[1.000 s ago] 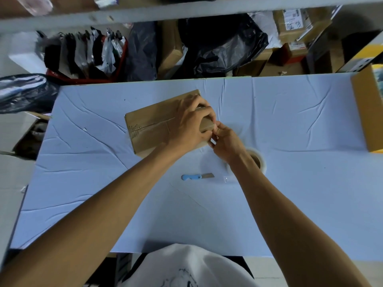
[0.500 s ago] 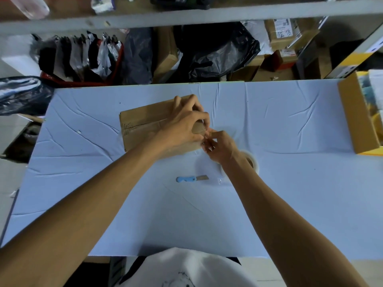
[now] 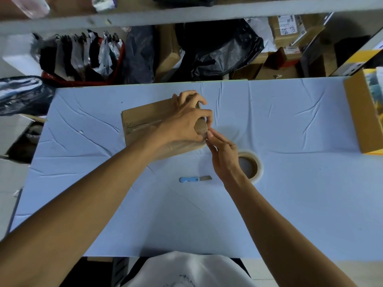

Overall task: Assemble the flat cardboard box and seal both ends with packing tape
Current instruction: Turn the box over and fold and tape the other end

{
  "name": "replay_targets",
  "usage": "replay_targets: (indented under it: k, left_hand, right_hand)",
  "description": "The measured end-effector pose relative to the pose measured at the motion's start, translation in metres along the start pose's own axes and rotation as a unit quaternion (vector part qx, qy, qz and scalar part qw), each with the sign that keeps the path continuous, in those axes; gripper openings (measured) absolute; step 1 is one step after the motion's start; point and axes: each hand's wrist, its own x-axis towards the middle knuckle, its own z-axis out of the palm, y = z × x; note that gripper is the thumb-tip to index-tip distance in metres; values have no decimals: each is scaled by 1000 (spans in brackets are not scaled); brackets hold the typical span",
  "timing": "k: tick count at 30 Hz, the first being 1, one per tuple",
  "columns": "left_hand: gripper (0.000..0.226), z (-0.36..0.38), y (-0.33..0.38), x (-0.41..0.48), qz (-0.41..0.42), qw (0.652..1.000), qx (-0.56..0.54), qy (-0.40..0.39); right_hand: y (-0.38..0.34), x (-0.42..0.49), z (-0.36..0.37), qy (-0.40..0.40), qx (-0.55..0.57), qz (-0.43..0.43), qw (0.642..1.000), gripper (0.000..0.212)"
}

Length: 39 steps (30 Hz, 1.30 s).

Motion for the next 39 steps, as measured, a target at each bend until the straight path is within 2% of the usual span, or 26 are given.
replay_targets:
  k: [4, 6, 8, 9, 12, 15, 18, 20, 23, 25, 26, 29, 33, 36, 39]
  left_hand:
    - [21, -1, 0, 0, -2, 1000, -4, -10]
    - [23, -2, 3, 0, 2, 1000, 2, -23]
    - [27, -3, 4, -1, 8, 999, 4, -46]
    - [30, -3, 4, -2, 12, 998, 5, -54]
    - [33, -3, 5, -4, 14, 998, 6, -54]
    - [34, 2, 7, -5, 18, 999, 9, -37]
    - [33, 4, 10, -7, 13, 999, -4, -29]
    - [48, -1, 10, -8, -4, 999, -31, -18]
    - [96, -16, 4, -10, -76, 993, -79, -35]
    - [119, -23, -6, -17, -117, 989, -15, -84]
    - [123, -24, -10, -22, -121, 988, 19, -96]
    - [121, -26, -20, -30, -112, 991, 34, -70]
    - [114, -27, -19, -28, -144, 987, 25, -60]
    - [109, -29, -17, -26, -159, 983, 30, -87]
    - [104, -40, -24, -21, -167, 976, -13, -140]
  right_hand:
    - [0, -6, 2, 46, -155, -112, 980, 25]
    - [3, -6, 3, 71, -231, -177, 954, 19]
    - [6, -4, 3, 85, -266, -196, 940, 7]
    - [6, -3, 3, 91, -294, -208, 928, 8]
    - [3, 1, 0, 76, -425, -279, 858, 7]
    - [2, 4, -3, 59, -507, -324, 796, 8]
    - [2, 4, -5, 47, -552, -349, 756, 11]
    - [1, 2, -5, 40, -565, -354, 744, 11]
    - [0, 1, -5, 37, -567, -355, 743, 10]
    - [-3, 0, -2, 33, -560, -347, 752, 9]
    - [-5, -1, 0, 30, -553, -338, 761, 8]
    - [-7, -7, 5, 34, -525, -296, 797, 6]
    - [-9, -17, 18, 68, -415, -197, 886, 22]
    - [-14, -19, 29, 78, -385, -169, 904, 34]
    - [-18, -16, 33, 85, -398, -165, 899, 36]
